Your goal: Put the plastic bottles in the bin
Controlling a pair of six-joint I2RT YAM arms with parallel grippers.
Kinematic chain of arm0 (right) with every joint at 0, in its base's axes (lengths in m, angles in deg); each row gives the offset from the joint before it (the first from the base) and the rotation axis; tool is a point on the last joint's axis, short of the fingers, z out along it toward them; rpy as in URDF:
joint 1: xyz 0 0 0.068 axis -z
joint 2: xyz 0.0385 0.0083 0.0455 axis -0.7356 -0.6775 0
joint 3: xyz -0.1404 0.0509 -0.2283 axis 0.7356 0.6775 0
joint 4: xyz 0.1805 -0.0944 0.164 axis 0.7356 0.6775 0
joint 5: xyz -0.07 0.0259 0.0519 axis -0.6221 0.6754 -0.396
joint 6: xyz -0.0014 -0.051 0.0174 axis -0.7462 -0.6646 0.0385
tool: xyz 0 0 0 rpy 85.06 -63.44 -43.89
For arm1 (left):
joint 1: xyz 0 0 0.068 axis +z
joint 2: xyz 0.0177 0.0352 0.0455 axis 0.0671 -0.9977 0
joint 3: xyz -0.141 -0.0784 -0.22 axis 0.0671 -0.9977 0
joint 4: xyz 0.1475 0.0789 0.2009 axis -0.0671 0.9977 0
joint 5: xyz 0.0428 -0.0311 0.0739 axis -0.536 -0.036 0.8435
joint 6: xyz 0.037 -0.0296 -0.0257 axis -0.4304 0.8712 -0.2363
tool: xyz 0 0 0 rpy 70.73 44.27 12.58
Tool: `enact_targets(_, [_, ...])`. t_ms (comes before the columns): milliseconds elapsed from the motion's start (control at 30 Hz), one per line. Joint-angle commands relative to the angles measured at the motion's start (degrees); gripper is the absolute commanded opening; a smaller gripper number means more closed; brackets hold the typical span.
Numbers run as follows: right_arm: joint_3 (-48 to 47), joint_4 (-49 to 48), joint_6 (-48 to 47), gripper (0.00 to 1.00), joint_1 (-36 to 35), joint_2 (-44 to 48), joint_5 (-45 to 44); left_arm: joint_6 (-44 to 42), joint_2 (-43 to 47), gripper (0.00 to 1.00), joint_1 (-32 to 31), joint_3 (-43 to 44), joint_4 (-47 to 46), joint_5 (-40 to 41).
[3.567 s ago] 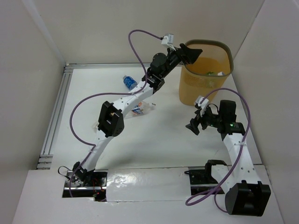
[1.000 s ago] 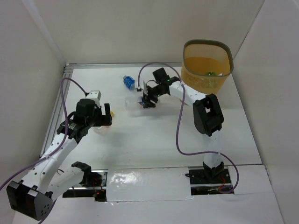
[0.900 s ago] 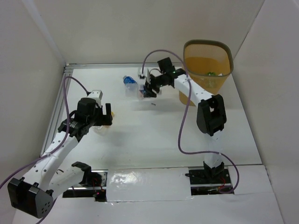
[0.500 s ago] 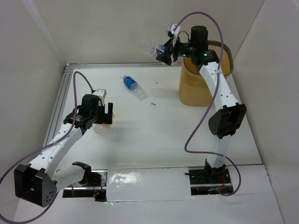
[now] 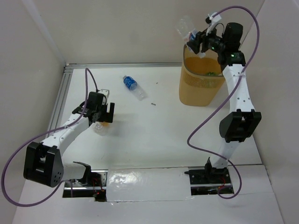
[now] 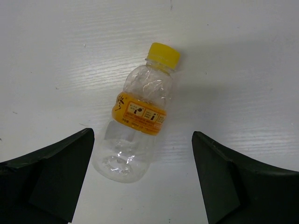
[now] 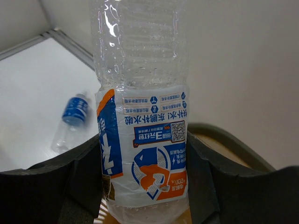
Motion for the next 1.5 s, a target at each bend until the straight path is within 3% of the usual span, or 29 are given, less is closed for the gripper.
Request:
enact_targets(0, [2.4, -1.4, 0.7, 0.41, 3.5, 3.4, -1.5, -1.9, -1.2, 0.99, 0.5, 0.4, -4.1, 1.8])
enact_targets(67, [5.3, -0.7, 0.1, 0.46, 4.7, 4.2, -1.0, -1.9, -2.7, 0.99, 1.0, 0.4, -4.1, 1.8])
enact_targets(167, [8.7, 0.4, -1.3, 0.72, 6.6, 5.7, 0.7, -1.9, -4.2, 0.99, 1.0, 0.4, -4.1, 2.9])
enact_targets(200, [9.5, 1.0, -2.8, 1.0, 7.2, 6.4, 1.4, -1.9, -5.2, 0.99, 1.0, 0.4, -4.1, 2.9])
enact_targets(400, [14.6, 1.0, -5.4, 1.0, 9.1, 9.6, 8.1, -1.9, -9.8, 0.96, 1.0, 1.0, -4.6, 3.5])
enact_targets(533, [16.0, 1.0, -5.9, 1.0, 11.2, 11.1, 12.6, -1.9, -13.0, 0.88, 1.0, 2.0, -4.6, 2.9])
enact_targets(800, [18.3, 0.5, -5.4, 1.0, 13.5, 14.1, 15.6, -1.9, -16.2, 0.58, 0.5, 3.7, -4.0, 1.8])
enact_targets(933, [18.9, 2.1, -7.0, 1.0, 14.8, 14.6, 17.1, -1.3, -14.0, 0.36, -0.1, 6.4, -1.3, -0.3])
enact_targets(1100, [20.8, 3.2, -8.6, 1.0, 15.9, 15.8, 15.8, -1.3, -8.4, 0.3, -4.9, 16.4, 1.1, -11.1])
enact_targets(1233, [22.4, 2.7, -9.1, 1.0, 17.2, 16.8, 15.8, -0.2, -9.0, 0.27, -8.4, 27.9, 1.1, -21.6])
enact_targets(1333, [23.7, 2.7, -8.9, 0.88, 18.4, 17.4, 17.3, 2.5, -13.4, 0.26, -11.5, 38.5, -1.3, -28.7])
enact_targets(1467, [23.7, 4.0, -11.1, 0.34, 18.4, 18.0, 17.3, 7.3, -20.4, 0.25, -14.2, 50.4, -9.9, -37.2])
